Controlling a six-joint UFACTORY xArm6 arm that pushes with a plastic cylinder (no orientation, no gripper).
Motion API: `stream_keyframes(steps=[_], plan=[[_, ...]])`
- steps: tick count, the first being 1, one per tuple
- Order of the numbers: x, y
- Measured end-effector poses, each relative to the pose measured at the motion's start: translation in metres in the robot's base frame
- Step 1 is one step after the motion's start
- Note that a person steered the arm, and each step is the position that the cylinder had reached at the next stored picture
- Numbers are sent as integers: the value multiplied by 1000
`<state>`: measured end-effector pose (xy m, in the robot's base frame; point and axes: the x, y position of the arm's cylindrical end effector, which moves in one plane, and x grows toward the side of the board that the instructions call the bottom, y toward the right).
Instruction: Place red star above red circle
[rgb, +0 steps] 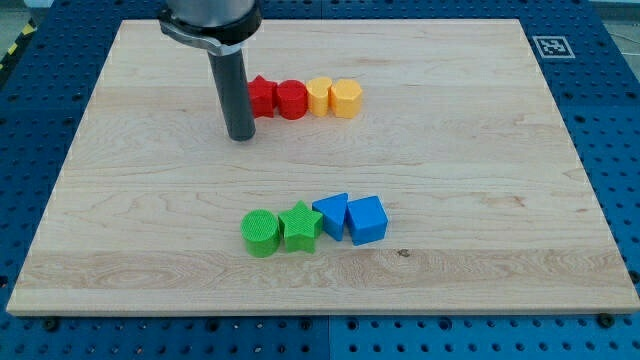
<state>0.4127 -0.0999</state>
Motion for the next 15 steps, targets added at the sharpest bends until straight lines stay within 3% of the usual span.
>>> stream_keyframes(steps=[11, 15], plan=[[-41, -11], [-101, 7]])
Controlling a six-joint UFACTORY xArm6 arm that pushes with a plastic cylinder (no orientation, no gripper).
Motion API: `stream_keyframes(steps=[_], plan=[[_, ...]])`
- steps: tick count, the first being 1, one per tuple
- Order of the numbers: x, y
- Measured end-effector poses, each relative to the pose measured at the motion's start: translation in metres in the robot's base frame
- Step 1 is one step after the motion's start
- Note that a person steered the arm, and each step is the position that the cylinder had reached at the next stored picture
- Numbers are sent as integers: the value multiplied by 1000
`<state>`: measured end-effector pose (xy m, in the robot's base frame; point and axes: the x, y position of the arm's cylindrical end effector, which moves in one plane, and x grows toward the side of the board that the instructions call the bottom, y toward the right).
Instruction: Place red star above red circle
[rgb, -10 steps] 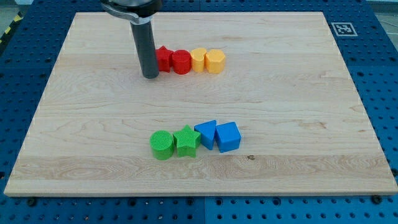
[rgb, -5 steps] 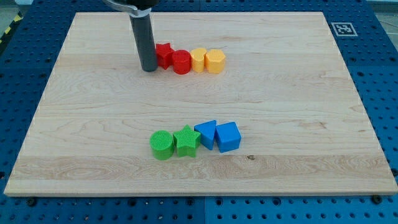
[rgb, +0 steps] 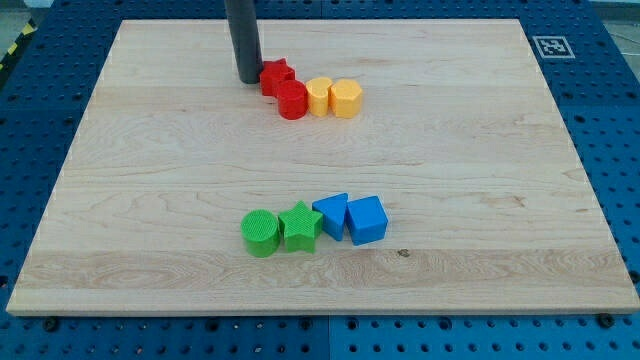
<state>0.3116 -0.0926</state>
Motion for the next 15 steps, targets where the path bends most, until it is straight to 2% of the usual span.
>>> stream_keyframes(steps=[8, 11, 13, 15], plan=[[-33, 64], [-11, 73], [-41, 41], [-21, -9]])
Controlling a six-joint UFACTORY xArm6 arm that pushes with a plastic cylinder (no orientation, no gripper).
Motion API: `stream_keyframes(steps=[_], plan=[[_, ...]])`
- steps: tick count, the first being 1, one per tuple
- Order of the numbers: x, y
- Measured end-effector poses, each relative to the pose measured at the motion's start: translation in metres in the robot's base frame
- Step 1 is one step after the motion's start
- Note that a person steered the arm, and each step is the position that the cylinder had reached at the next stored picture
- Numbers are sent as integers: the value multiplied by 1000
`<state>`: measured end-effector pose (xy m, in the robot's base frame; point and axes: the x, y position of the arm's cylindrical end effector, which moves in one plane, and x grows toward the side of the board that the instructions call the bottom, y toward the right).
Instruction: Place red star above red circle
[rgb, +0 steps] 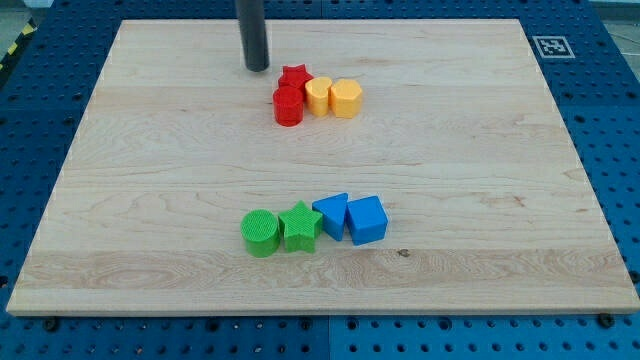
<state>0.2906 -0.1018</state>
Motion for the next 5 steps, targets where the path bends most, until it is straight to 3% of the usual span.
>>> stream_keyframes(steps=[1, 3, 5], plan=[[1, -21], [76, -18], [104, 30]])
